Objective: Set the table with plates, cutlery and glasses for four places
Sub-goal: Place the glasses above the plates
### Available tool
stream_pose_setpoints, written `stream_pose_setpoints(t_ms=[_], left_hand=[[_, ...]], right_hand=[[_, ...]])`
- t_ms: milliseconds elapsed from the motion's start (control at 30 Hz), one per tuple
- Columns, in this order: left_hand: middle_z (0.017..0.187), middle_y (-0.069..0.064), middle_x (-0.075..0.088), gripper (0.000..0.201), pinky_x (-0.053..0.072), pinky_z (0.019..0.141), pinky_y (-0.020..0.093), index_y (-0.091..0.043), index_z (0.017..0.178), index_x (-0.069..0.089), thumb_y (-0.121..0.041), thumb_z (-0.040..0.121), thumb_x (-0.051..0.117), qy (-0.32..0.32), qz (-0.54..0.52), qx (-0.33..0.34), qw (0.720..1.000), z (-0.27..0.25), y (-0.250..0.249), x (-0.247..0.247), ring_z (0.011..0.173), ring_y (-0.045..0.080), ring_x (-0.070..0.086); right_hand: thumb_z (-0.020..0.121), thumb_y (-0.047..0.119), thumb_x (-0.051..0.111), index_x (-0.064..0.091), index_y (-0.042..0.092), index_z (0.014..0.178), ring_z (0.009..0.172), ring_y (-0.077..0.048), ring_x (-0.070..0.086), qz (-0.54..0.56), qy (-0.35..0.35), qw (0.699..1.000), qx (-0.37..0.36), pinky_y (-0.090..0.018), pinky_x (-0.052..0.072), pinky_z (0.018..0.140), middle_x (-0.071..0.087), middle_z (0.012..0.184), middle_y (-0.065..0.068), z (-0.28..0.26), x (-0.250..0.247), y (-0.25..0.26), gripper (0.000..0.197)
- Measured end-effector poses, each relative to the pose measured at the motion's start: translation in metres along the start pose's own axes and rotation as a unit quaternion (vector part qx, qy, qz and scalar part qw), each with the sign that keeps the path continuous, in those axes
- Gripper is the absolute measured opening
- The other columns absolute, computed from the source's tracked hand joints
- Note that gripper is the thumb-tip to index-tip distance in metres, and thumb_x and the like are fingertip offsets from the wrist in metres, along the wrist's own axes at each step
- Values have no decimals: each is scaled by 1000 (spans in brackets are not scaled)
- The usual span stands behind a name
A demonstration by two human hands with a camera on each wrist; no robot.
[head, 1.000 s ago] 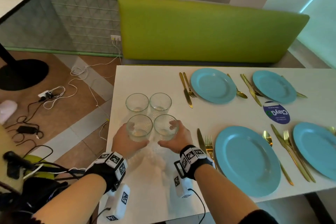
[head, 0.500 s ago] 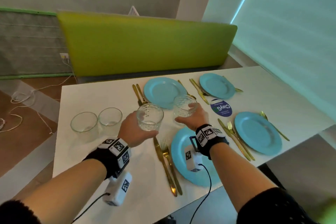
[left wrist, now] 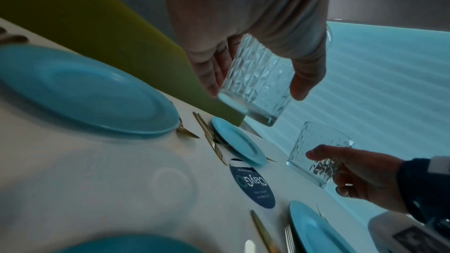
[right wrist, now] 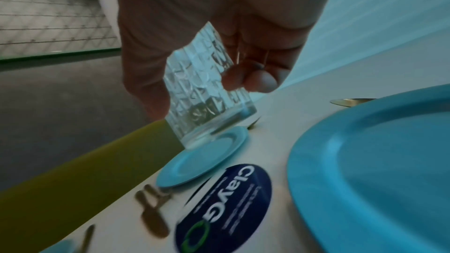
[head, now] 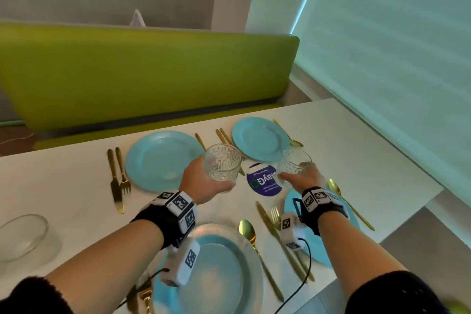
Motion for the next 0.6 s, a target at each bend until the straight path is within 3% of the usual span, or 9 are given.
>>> stream_pose_setpoints(t_ms=[133,267,433,600], left_hand=[[121,0,61,74,43,80,22,-14,125,53,-32,61,85,7,7,-10,1000,27,-14,36,113,20,58],[117,-10,60,76,48,84,23,-18,125,53,-37,59,85,30,19,-23,999,52,-20,67,109,13,58],[122,-2,63,77,55,87,29,-19,126,51,-30,58,86,60,8,-40,997,69,-20,97,107,14,61],[120,-2,64,74,54,86,27,-20,124,52,-31,59,86,84,29,-51,995,79,-17,119,107,16,62]], right_hand=[[62,38,83,43,12,133,121,-31,51,-15,-9,999,33,-35,44,96,54,130,-13,53,-7,-15,85],[63,36,83,42,9,134,123,-32,49,-1,-21,998,63,-36,43,99,53,131,-16,94,-9,-25,86],[67,34,82,38,5,135,126,-32,48,17,-28,995,99,-36,42,99,52,133,-17,125,-7,-37,86],[65,31,83,40,7,133,124,-32,49,47,-43,991,116,-37,42,100,52,132,-17,140,-2,-48,84]])
Point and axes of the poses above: each hand's wrist, its own z-axis towards the middle knuckle, its own x-axis out of the palm, y = z × x, the point moved 3 cm from there along z, towards the middle knuckle
